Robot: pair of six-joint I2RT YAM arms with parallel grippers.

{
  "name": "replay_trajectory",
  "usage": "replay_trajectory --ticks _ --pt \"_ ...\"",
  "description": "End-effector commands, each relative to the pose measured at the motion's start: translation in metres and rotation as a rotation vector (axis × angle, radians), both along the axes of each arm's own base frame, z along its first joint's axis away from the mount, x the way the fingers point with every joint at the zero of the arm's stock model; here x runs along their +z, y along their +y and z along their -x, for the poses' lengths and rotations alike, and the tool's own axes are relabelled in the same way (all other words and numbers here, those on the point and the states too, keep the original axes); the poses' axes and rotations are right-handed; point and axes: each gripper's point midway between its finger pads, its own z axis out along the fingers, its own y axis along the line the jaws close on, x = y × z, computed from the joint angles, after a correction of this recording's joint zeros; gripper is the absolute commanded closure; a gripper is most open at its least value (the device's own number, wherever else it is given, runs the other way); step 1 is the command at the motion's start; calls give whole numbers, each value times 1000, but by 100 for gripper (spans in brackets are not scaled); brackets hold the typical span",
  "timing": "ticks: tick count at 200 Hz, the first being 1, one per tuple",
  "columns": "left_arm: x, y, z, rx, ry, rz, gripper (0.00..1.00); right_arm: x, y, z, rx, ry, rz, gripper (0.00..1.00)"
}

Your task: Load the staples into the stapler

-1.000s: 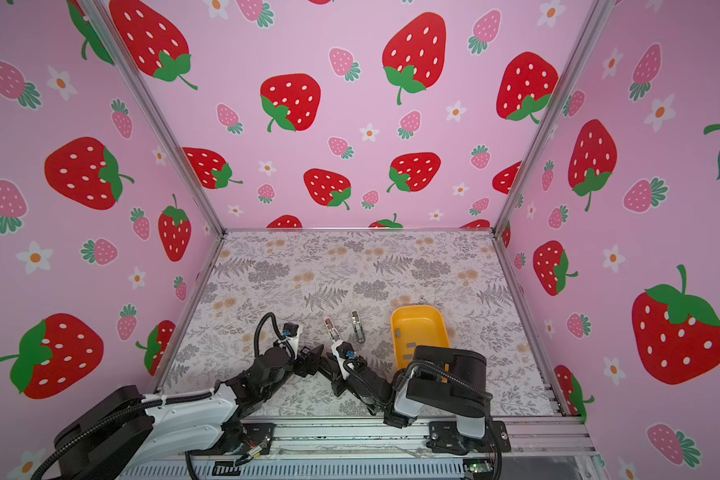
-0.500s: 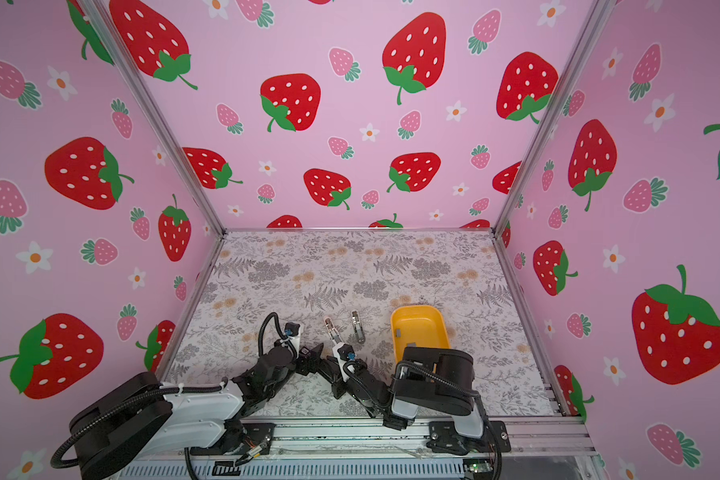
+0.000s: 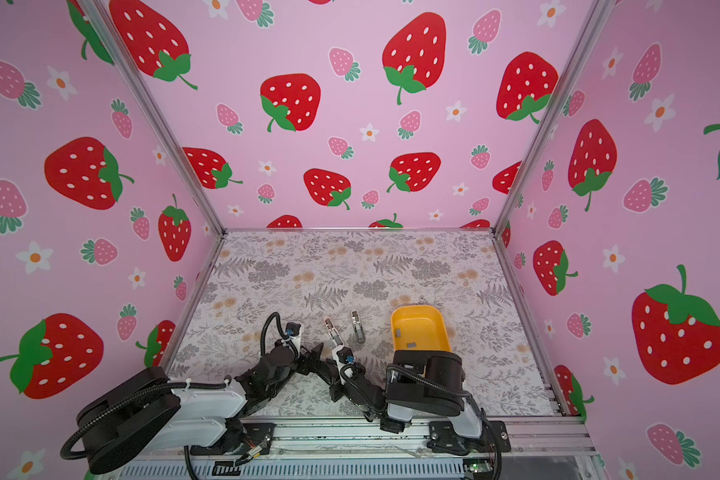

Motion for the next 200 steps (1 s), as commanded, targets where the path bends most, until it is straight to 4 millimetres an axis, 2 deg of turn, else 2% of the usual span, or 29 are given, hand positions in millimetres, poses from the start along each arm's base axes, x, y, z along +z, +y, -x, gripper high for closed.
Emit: replay_trajectory --ticks 1,32,49,82,104,132,173,200 --pt "14 1 -8 37 -3 -22 9 -33 -17 1 -16 3 204 77" --pt "41 13 -15 118 -26 -36 8 0 -5 -1 -15 -24 191 70" --pt "56 24 -18 182 -25 -44 8 11 -1 2 10 -27 170 66" --pt "81 58 -19 339 -7 -30 7 14 5 8 47 -12 154 56" --pt "91 83 -16 433 -6 -21 7 13 6 10 58 -5 154 49" --pt "97 105 -9 502 -26 -50 7 8 10 9 58 3 172 49" --pt "90 106 -1 496 46 -52 9 -3 20 8 57 15 192 58" --pt "93 112 7 529 98 -84 10 -9 27 6 41 19 206 63"
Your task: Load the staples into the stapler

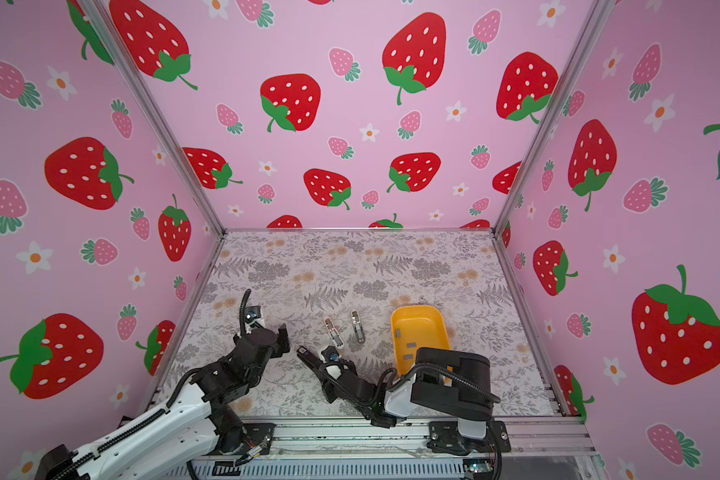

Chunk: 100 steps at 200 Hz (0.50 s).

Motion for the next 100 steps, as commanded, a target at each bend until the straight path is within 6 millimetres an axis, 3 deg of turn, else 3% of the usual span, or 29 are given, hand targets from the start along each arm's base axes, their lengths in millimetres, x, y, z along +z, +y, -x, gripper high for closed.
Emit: replay_trajectory --ticks 1,23,61,100 --pt "11 10 6 68 31 1 10 -8 6 0 -12 13 17 64" --pt "-1 1 2 25 15 16 10 -13 10 -4 -40 14 31 71" --pt "5 6 7 33 -6 40 10 -22 6 -23 -194 20 53 82" --pt "10 14 13 49 -56 76 9 -40 17 -40 -334 36 104 82"
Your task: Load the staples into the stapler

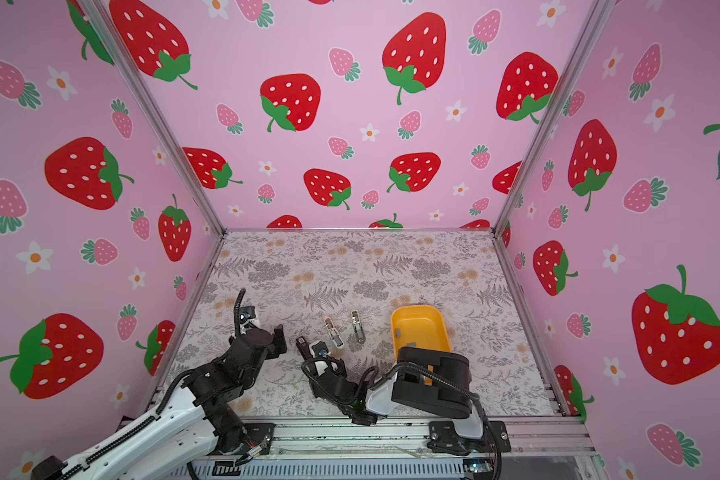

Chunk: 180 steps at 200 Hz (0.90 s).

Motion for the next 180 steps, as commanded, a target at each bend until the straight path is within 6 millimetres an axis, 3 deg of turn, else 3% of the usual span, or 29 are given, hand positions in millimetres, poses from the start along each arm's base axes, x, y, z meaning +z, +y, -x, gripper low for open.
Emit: replay_trajectory --ticks 1,61,81,86,127,149,180 --pt "0 10 5 46 -21 13 9 -34 -13 -14 -136 30 108 82" --pt "4 18 10 70 -55 34 8 -52 12 -52 -273 58 189 85" --pt "5 22 12 88 -62 36 7 -51 21 -56 -279 47 190 85" --pt "6 23 12 90 -62 35 7 -51 16 -72 -313 46 191 85" --pt "8 28 14 108 -80 45 6 -54 25 -91 -334 32 207 84" --pt "9 30 16 112 -92 53 6 -53 29 -98 -335 35 202 80" --pt "9 30 17 107 -102 64 6 -35 38 -96 -291 22 183 69"
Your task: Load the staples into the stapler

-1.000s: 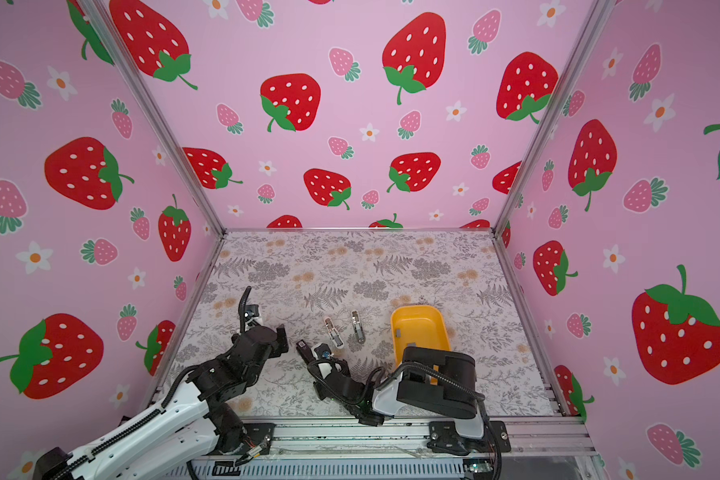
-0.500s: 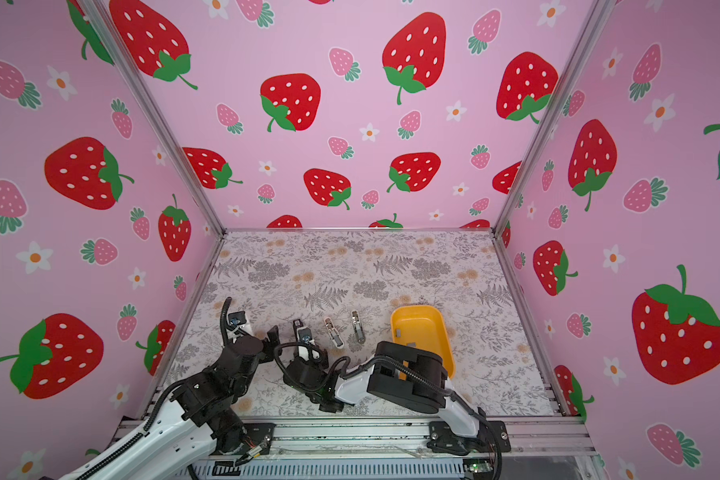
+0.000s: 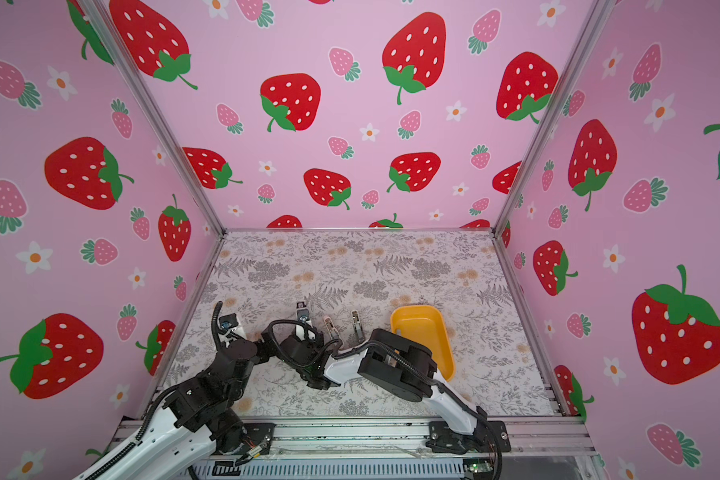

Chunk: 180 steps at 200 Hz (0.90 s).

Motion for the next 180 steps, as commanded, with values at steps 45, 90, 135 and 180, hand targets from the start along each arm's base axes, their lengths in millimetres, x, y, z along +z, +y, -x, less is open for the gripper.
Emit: replay_trajectory --ticks 45,90,135,180 --pt "-5 9 3 44 -5 -5 6 8 -8 12 118 37 104 51" --pt "-6 7 2 36 -3 -3 6 67 -37 31 168 -1 9 49" --pt "-8 1 0 2 7 -4 6 78 -96 50 236 -47 -12 49" --pt "-8 0 0 1 10 -4 6 46 -123 58 298 0 72 50"
